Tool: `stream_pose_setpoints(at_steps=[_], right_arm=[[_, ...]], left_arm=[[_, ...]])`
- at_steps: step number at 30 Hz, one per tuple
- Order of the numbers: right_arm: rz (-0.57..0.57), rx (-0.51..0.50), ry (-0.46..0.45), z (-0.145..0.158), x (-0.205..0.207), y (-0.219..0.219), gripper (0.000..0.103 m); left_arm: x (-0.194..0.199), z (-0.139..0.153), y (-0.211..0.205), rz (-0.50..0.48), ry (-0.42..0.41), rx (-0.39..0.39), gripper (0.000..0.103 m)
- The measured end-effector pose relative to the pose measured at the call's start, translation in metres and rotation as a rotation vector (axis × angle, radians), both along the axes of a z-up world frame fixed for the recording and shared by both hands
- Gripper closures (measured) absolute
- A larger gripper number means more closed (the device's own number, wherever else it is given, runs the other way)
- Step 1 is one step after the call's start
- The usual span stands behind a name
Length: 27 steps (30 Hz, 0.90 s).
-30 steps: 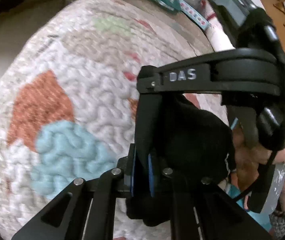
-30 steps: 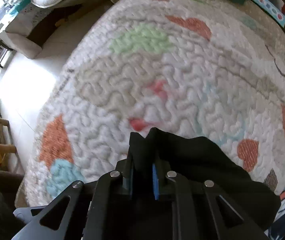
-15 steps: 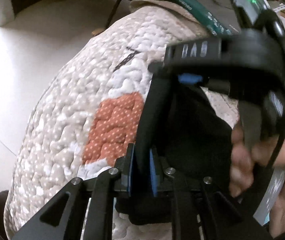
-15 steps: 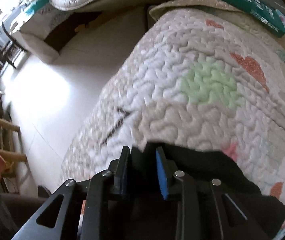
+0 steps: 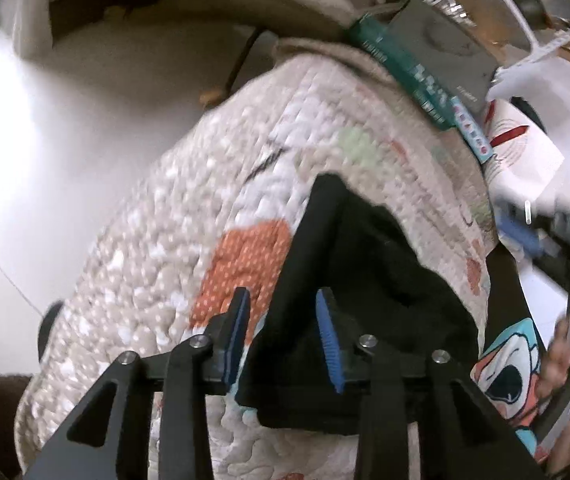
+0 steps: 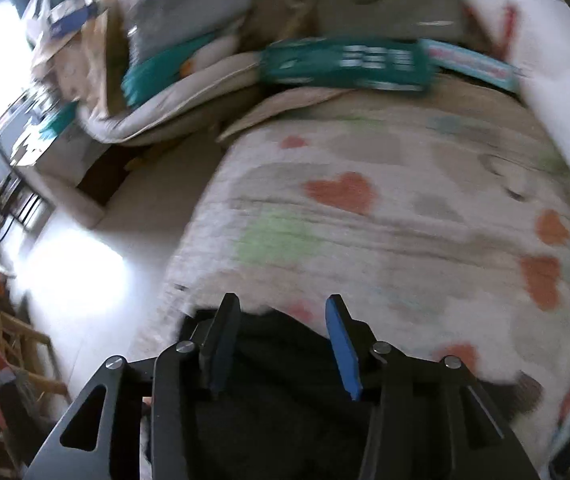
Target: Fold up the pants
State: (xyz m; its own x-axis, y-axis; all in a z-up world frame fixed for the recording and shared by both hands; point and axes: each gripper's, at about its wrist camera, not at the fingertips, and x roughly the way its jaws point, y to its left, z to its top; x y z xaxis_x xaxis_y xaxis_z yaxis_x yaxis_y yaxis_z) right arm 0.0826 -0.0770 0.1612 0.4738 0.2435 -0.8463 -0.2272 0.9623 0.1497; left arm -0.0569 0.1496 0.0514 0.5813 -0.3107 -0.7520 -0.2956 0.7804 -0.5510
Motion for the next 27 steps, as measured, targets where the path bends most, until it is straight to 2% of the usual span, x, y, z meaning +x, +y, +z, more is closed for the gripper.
stream_pose_setpoints(at_steps=[3, 6, 10, 14, 19, 24, 27], right_arm=[[-0.108, 0.026, -0.007, 0.003, -0.031, -0.057, 0.053], [-0.291, 0.154, 0.014, -0.005, -0.064, -0.129, 0.052], [-0.465, 0.320, 0.039, -0.032, -0.098, -0.181, 0.052], [-0.514, 0.362, 0.082, -0.063, -0.109, -0.191, 0.052], [-0.573, 0.348, 0.097, -0.084, -0.123, -0.190, 0.052], [-0.690, 0.382, 0.092, -0.099, -0.144, -0.203, 0.052], [-0.721, 0.388, 0.095, -0.106, -0.145, -0.209, 0.051]], left_arm=[[-0.001, 0.018, -0.009, -0.021, -0.066, 0.062, 0.062], [0.006, 0.027, -0.018, -0.069, -0.087, 0.082, 0.061], [0.019, 0.042, -0.040, -0.171, -0.075, 0.066, 0.061], [0.035, 0.068, -0.074, -0.317, -0.097, 0.150, 0.057], [0.073, 0.085, -0.127, -0.480, -0.101, 0.200, 0.054], [0.117, 0.080, -0.216, -0.707, -0.102, 0.267, 0.053], [0.138, 0.064, -0.268, -0.841, -0.078, 0.259, 0.053]])
